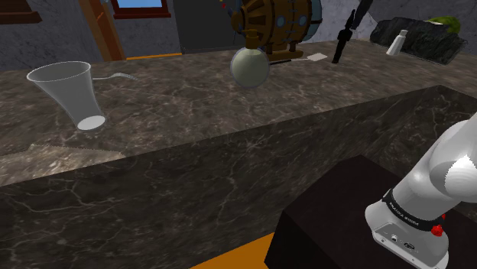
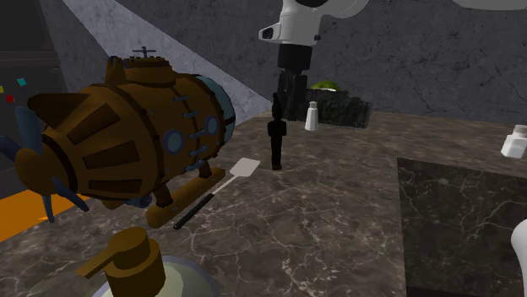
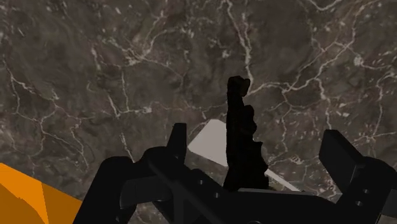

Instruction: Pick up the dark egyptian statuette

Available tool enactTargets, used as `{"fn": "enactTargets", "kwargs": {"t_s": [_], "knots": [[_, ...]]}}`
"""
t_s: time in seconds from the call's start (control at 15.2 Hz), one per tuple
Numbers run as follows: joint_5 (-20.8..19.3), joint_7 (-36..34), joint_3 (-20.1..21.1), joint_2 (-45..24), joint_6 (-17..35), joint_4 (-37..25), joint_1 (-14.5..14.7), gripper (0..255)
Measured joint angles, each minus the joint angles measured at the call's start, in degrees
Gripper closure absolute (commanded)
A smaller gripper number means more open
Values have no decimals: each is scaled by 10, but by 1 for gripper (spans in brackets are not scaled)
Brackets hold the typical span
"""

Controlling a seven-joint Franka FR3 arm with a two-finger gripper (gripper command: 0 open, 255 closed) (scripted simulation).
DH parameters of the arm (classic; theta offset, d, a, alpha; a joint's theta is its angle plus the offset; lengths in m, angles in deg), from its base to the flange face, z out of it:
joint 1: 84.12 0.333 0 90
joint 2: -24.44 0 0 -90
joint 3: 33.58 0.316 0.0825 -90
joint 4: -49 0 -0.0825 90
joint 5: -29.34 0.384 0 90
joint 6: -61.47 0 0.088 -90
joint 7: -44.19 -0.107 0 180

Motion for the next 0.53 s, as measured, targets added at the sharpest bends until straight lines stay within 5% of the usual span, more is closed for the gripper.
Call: {"fn": "enactTargets", "kwargs": {"t_s": [0.46, 0.53], "knots": [[-2, 6, 0, 7, 49, 54, 0, 0], [-3, 6, 1, 8, 51, 57, 0, 255]]}}
